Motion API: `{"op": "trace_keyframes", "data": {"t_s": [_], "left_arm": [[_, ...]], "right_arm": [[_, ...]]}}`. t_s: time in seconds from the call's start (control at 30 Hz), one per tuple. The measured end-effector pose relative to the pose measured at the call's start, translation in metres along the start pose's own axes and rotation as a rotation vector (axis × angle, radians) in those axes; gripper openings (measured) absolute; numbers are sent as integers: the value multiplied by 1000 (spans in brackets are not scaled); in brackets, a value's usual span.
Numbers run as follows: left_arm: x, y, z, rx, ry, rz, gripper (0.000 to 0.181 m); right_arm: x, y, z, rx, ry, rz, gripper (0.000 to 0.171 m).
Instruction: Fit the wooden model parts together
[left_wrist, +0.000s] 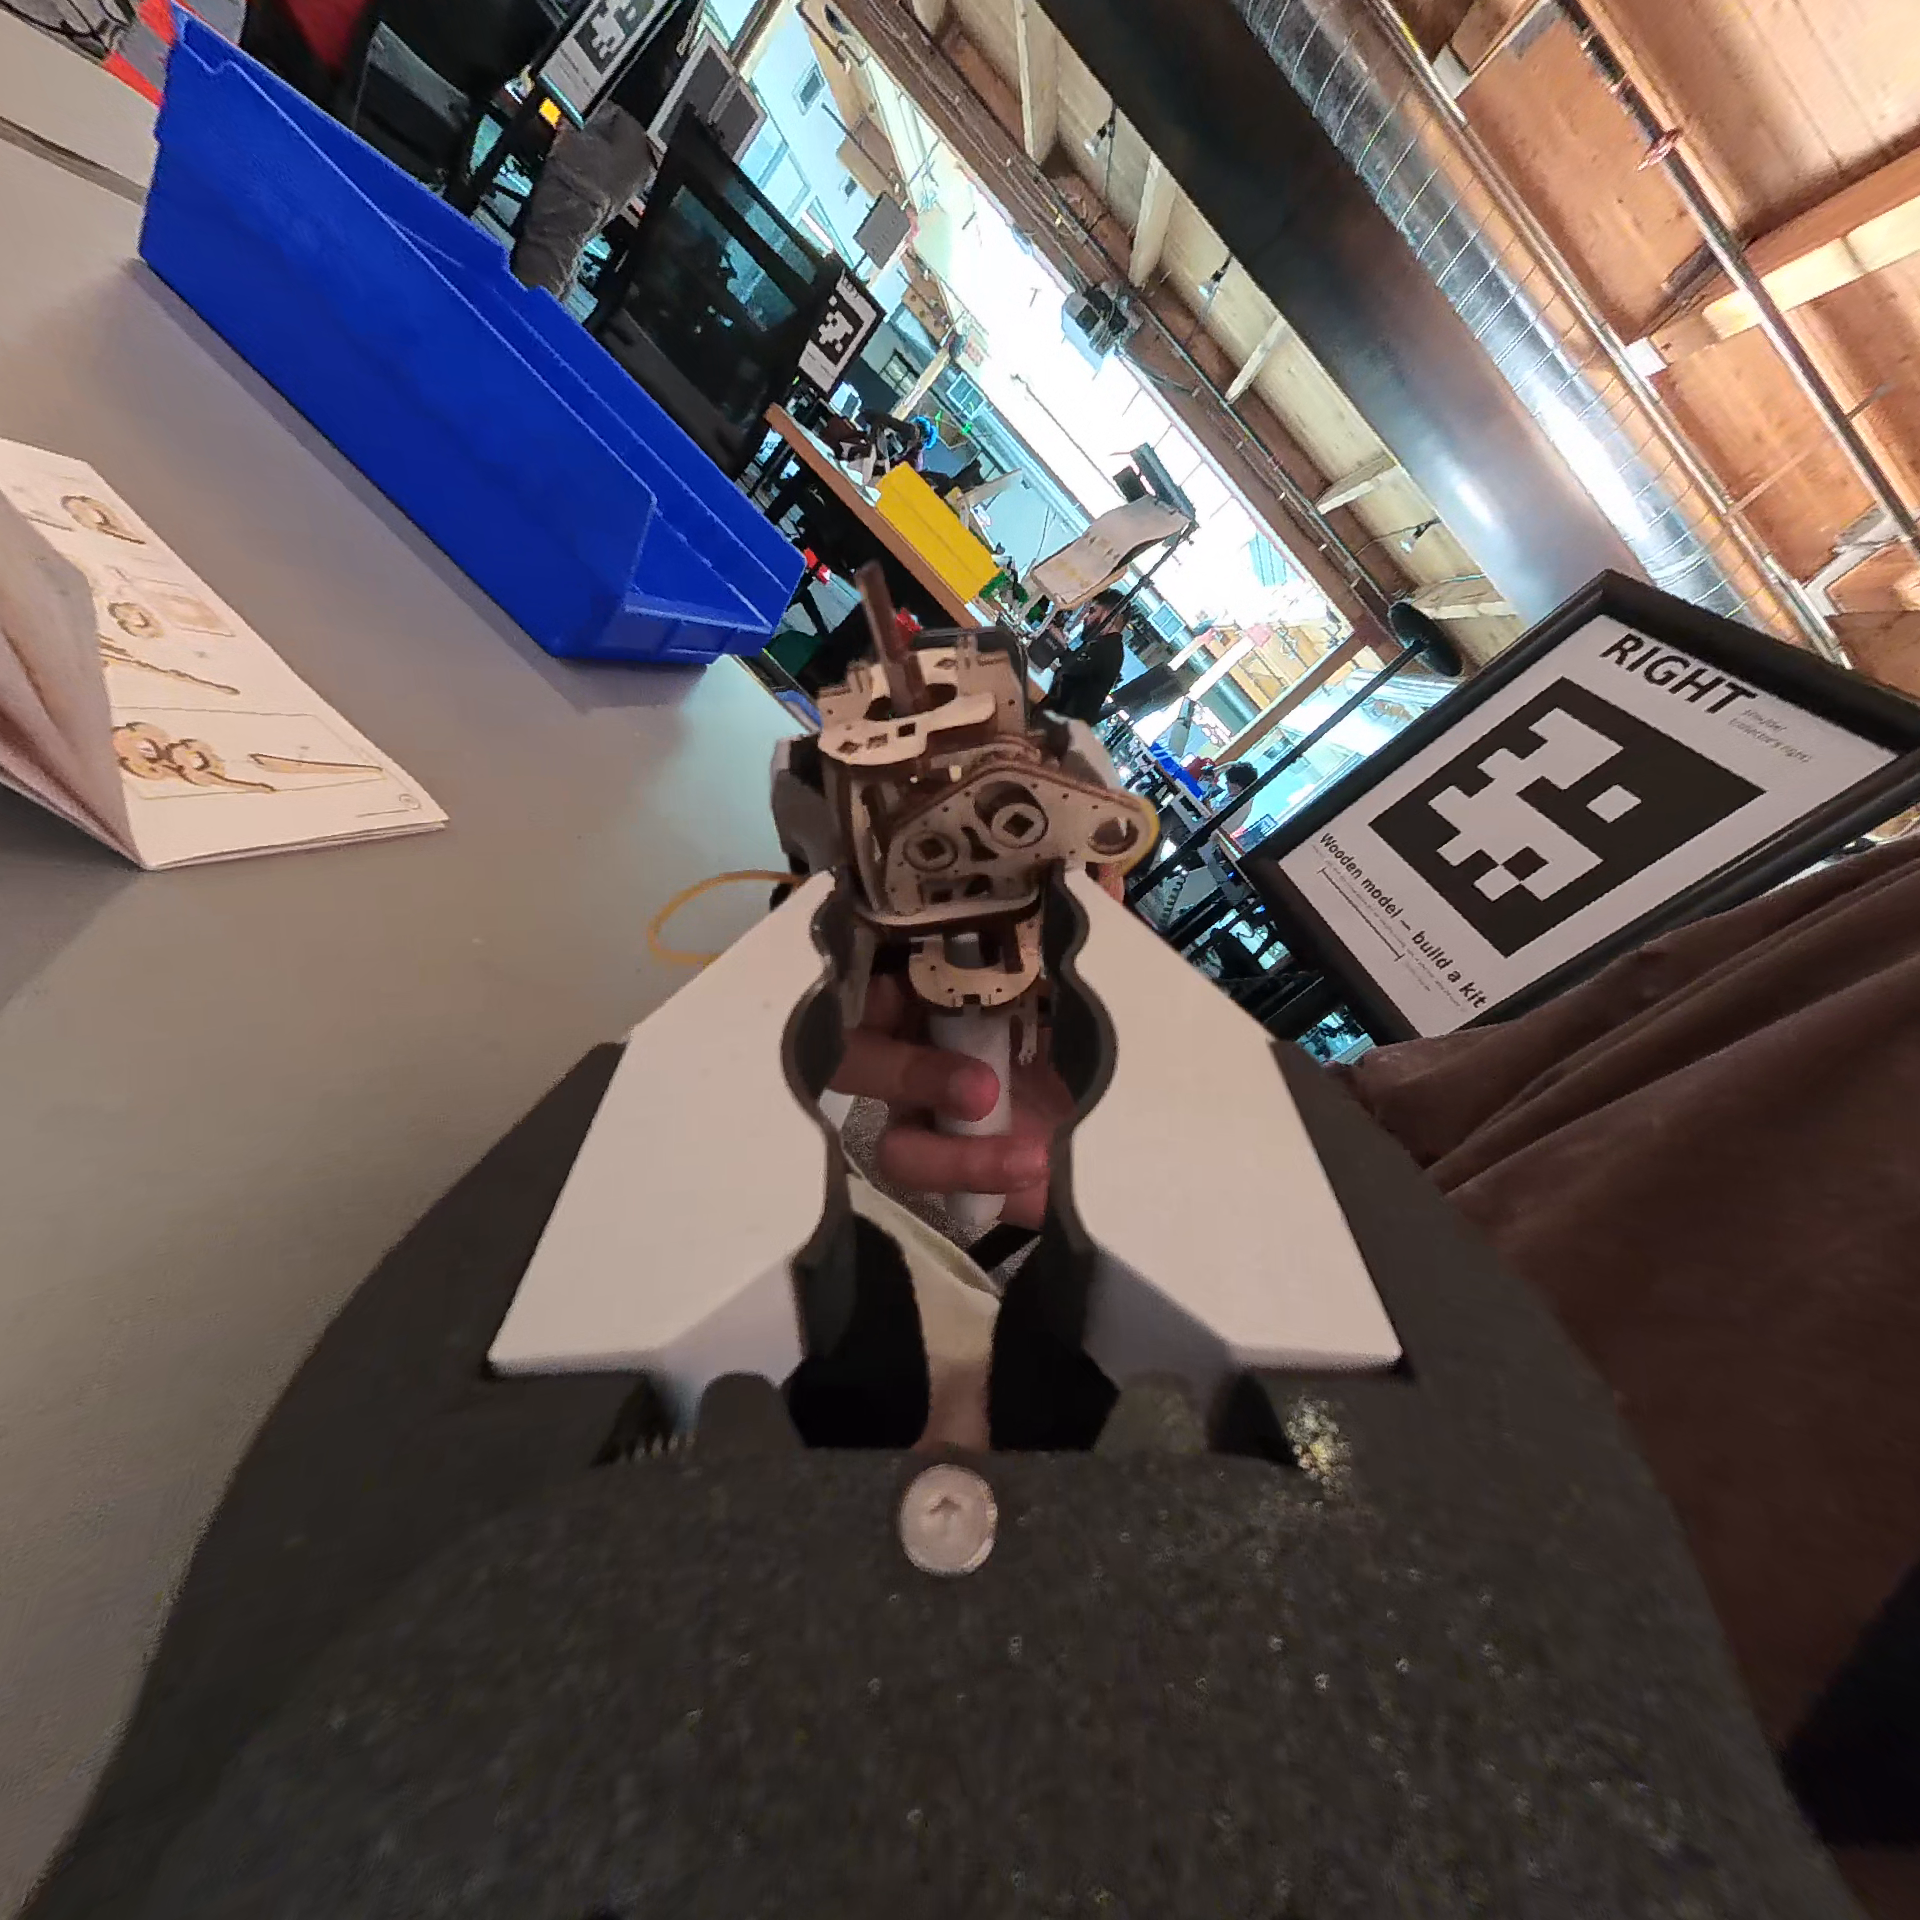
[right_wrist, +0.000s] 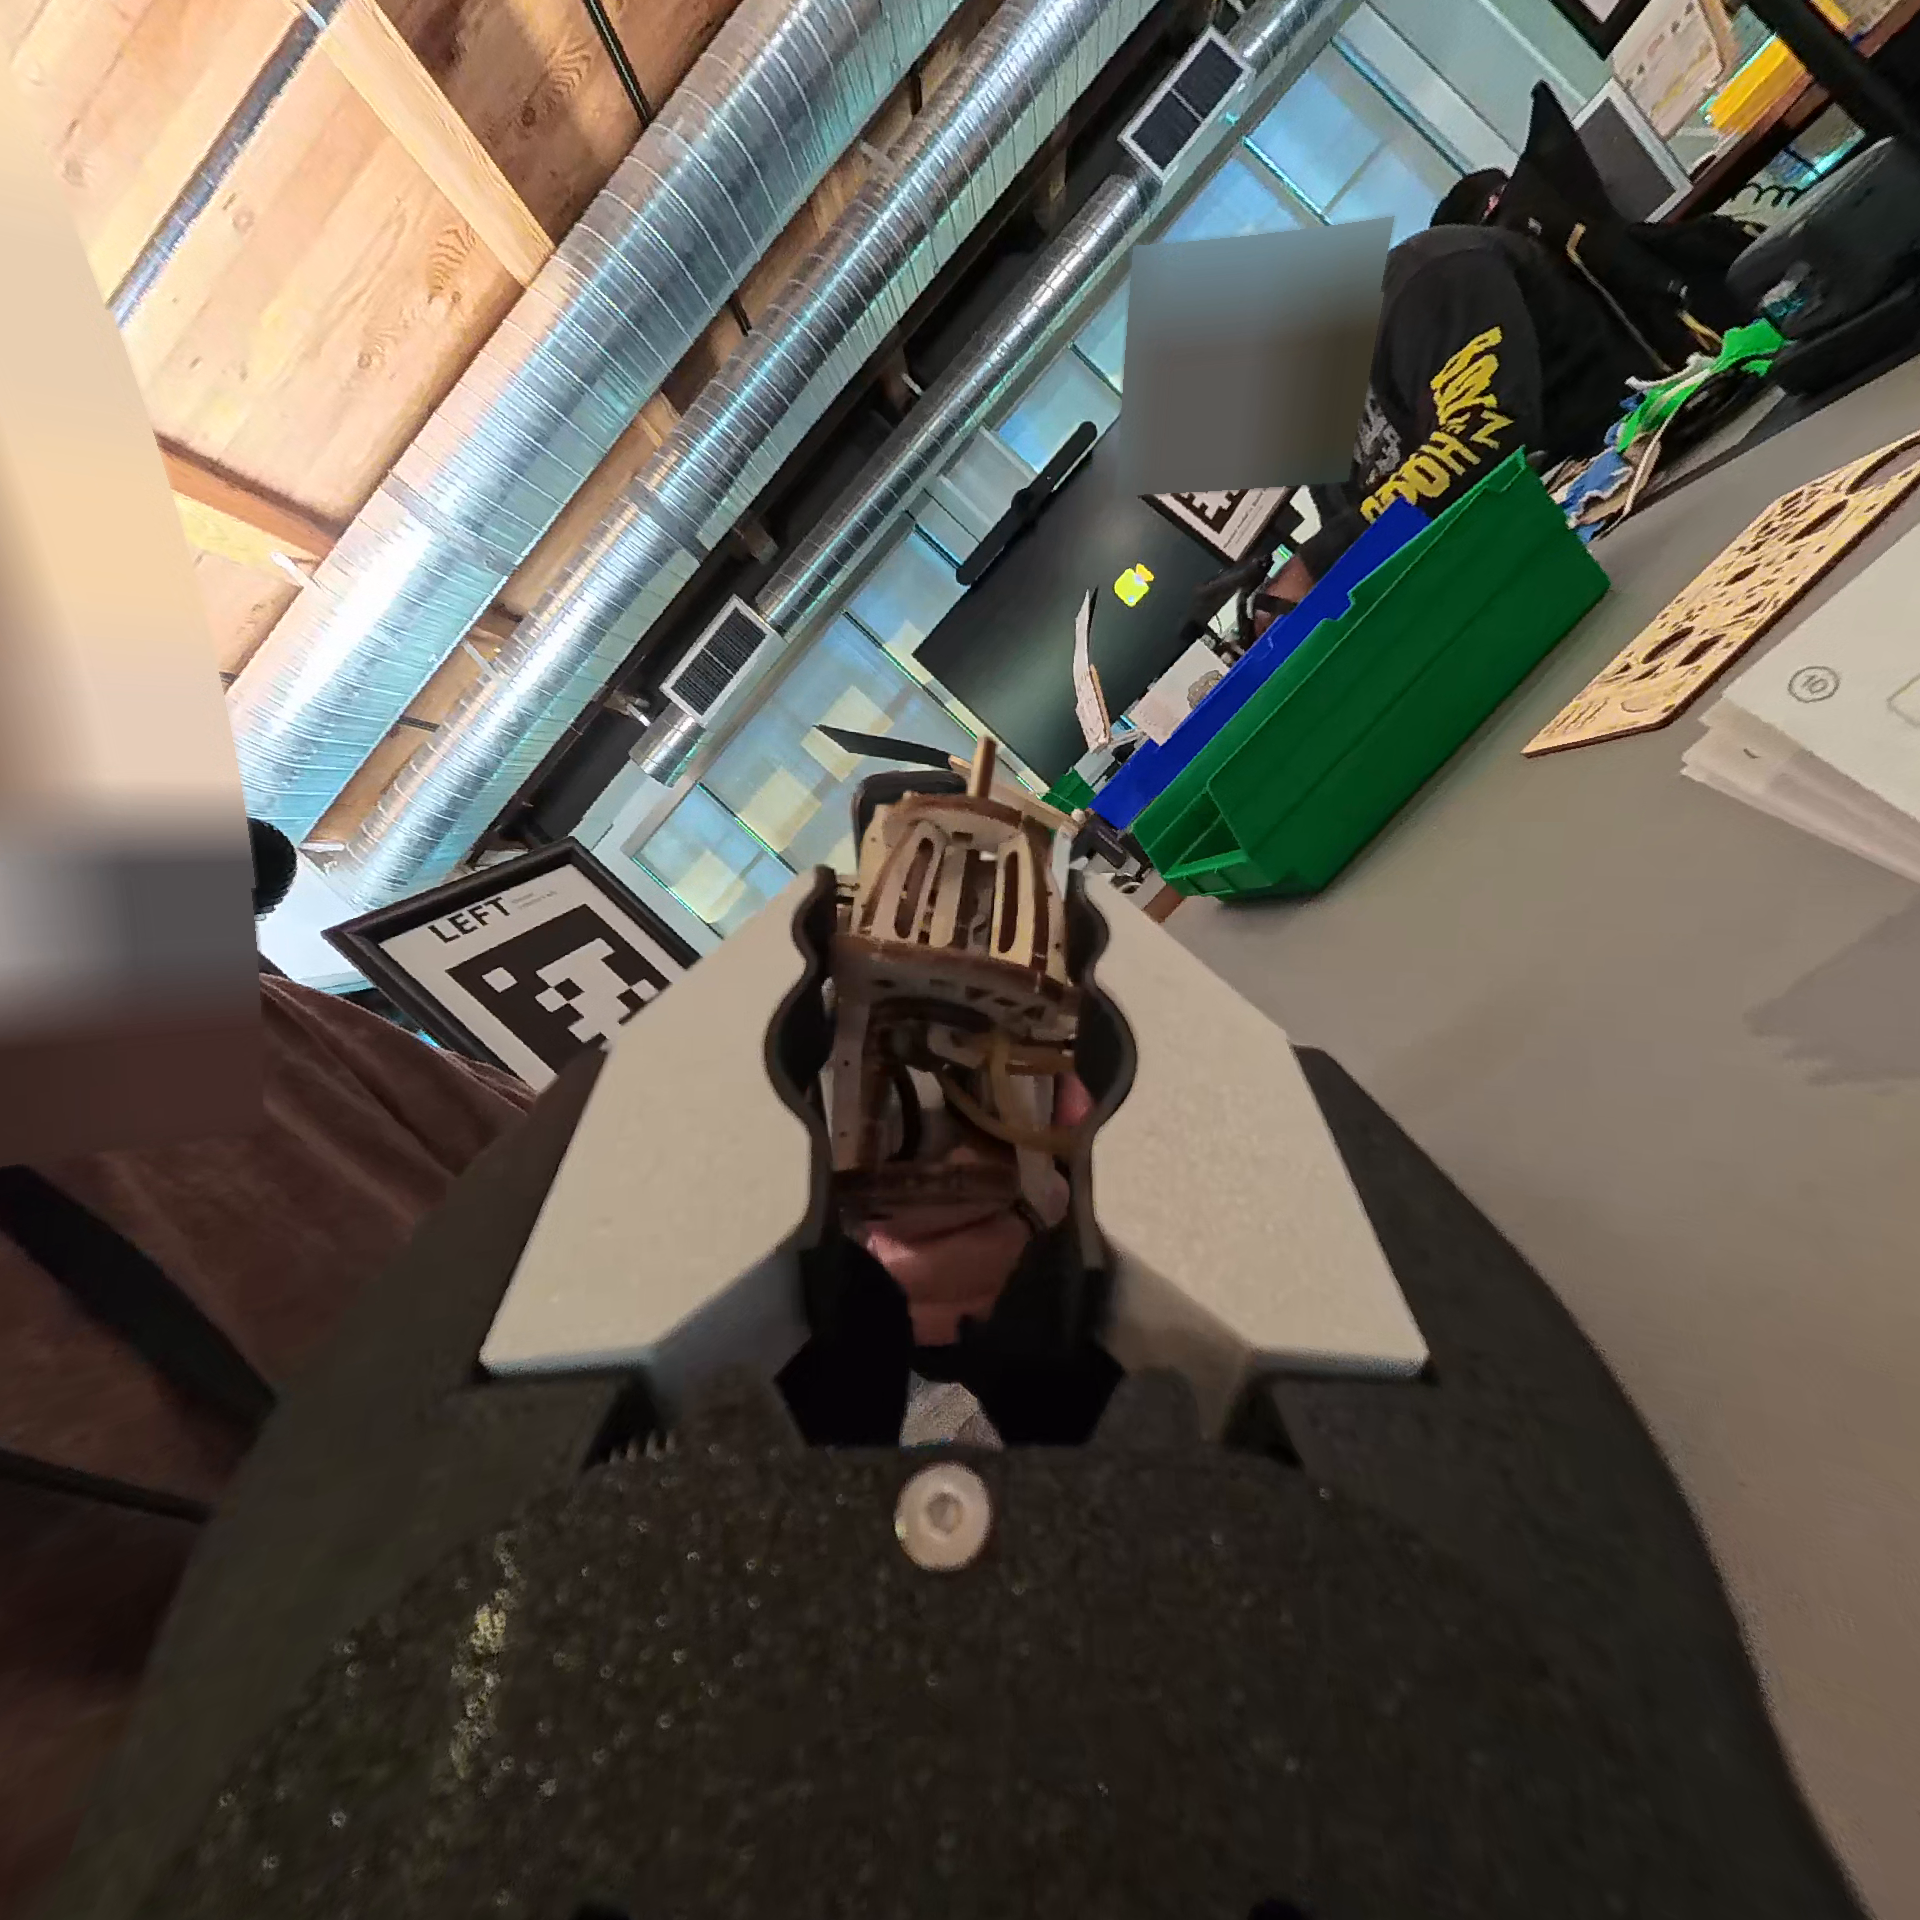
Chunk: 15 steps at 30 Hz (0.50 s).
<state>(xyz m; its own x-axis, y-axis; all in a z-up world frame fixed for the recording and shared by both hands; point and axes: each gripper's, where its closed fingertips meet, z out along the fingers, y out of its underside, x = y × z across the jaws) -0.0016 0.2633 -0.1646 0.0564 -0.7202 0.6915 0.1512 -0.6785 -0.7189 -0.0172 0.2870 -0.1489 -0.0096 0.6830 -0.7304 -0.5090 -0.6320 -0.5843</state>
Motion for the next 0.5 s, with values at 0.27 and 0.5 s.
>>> {"op": "trace_keyframes", "data": {"t_s": [0.27, 0.5], "left_arm": [[-8, 9, -9, -145, -7, 91, 33], [-2, 31, -14, -304, 4, 230, 33]], "right_arm": [[0, 15, -6, -247, -47, 37, 52], [-3, 34, -20, -588, -95, -10, 63]]}}
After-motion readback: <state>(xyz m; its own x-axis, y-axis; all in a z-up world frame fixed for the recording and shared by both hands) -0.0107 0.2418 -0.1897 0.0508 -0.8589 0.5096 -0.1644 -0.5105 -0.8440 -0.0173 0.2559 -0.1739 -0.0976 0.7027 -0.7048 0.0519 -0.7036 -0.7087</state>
